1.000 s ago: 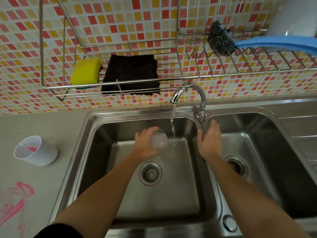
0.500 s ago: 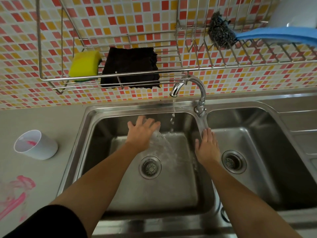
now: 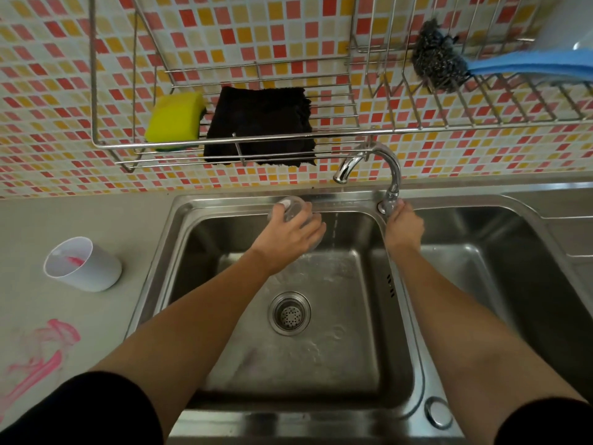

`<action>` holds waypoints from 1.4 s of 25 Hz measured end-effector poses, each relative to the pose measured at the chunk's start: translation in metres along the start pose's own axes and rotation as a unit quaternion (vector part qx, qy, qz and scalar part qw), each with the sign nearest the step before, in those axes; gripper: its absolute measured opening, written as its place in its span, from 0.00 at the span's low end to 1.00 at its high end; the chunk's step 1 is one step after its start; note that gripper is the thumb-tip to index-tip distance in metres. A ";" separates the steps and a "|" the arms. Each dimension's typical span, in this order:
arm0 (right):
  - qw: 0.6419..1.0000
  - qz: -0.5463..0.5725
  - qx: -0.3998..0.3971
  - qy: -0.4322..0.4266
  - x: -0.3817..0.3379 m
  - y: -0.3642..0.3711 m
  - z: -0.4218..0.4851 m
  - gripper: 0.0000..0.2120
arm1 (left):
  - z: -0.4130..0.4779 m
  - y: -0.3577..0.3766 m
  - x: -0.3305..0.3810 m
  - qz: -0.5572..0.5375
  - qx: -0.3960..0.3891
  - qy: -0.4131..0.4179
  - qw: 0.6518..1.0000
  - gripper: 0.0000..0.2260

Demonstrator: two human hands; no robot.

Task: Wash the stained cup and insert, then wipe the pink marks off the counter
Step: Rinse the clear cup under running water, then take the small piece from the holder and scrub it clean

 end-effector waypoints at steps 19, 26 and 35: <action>0.943 -0.232 -0.159 -0.177 0.089 0.001 -0.090 0.33 | -0.115 -0.026 -0.005 -0.598 0.062 -0.636 0.483 0.37; 0.943 -0.025 -0.197 -0.266 -0.043 0.048 -0.206 0.26 | -0.277 -0.090 -0.105 -0.571 0.264 -0.656 0.416 0.33; 0.914 0.069 -0.306 -0.257 -0.220 0.148 -0.402 0.34 | -0.499 0.005 -0.226 -0.425 0.161 -0.763 0.460 0.40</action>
Point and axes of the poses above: each hand's wrist, its own z-axis towards the middle knuckle, its own y-axis out of the palm, x = y × z, the point moved 7 cm from there along z, towards the middle knuckle, and after that the axes turned 15 degrees about x, right-handed, at the moved point
